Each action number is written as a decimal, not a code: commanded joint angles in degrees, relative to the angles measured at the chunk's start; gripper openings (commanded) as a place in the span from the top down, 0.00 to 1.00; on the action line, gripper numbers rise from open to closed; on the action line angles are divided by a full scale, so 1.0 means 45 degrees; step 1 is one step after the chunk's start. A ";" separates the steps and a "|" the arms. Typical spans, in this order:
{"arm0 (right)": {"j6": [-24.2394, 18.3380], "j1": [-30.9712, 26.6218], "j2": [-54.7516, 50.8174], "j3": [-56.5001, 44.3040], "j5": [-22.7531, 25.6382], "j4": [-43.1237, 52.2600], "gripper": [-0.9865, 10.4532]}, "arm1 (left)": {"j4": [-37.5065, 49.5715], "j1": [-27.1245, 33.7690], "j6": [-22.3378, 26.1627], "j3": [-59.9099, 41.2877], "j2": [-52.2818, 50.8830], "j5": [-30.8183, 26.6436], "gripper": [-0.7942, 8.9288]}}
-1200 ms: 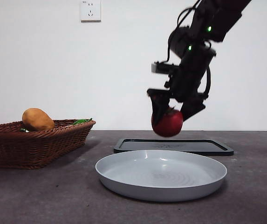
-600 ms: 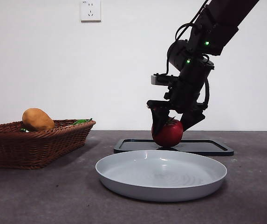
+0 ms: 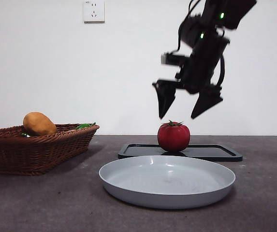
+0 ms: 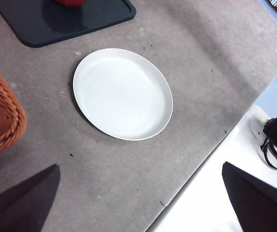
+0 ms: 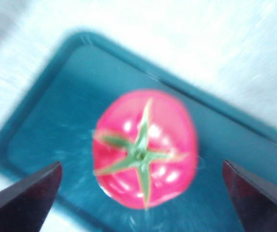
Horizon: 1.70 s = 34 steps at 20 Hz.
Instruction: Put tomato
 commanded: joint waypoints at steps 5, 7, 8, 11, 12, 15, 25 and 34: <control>0.0364 0.0063 -0.3245 0.0233 -0.0015 -0.2098 0.41 | 0.0058 -0.0039 0.0073 0.0214 0.0068 0.0029 0.34; 0.0359 0.0063 -0.4430 0.0233 -0.0015 -0.2992 0.41 | 0.0058 -0.0039 0.0068 0.0214 0.0068 0.0029 0.34; 0.0359 0.0063 -0.5076 0.0228 -0.0015 -0.3487 0.41 | 0.0058 -0.0039 0.0073 0.0214 0.0068 0.0029 0.34; 0.0359 0.0063 -0.6722 0.0223 -0.0015 -0.4590 0.41 | 0.0058 -0.0039 0.0068 0.0214 0.0068 0.0029 0.34; 0.0359 0.0063 -0.7320 0.0219 -0.0024 -0.5047 0.41 | 0.0058 -0.0039 0.0068 0.0214 0.0068 0.0029 0.34; 0.0355 0.0078 -0.8757 0.0136 -0.0287 -0.6271 0.41 | 0.0063 -0.0039 0.0078 0.0214 0.0068 0.0029 0.34; 0.0359 0.0078 -1.3852 -0.6081 -0.3118 -0.6314 0.41 | 0.0078 -0.0039 0.0073 0.0214 0.0068 0.0029 0.34; 0.0369 0.0078 -1.5178 -0.8961 -0.4707 -0.5629 0.41 | 0.0049 -0.0039 0.0068 0.0214 0.0068 0.0029 0.34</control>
